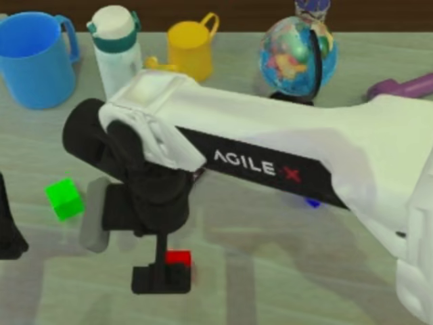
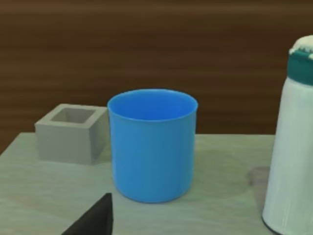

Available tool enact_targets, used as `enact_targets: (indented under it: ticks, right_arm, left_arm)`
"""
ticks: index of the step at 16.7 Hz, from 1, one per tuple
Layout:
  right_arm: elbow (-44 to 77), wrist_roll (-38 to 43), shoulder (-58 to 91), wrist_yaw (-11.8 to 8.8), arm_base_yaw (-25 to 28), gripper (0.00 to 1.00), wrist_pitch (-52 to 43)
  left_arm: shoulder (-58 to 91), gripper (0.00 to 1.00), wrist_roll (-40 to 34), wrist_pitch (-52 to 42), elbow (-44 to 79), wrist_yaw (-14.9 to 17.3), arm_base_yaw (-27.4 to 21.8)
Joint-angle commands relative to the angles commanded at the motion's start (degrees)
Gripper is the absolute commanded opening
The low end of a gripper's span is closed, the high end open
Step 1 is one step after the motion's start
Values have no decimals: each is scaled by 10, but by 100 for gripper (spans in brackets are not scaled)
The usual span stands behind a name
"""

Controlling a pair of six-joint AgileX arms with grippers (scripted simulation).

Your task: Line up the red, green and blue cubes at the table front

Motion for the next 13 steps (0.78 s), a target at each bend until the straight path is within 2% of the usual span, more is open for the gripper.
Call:
enact_targets:
  ticks: [8, 13]
  right_arm:
    - [-1, 4, -20, -2, -10, 100, 1]
    - [-122, 37, -165, -12, -80, 100, 99]
  left_arm:
    - [14, 100, 9, -10, 14, 1, -2]
    - [139, 100, 75, -85, 121, 0, -10]
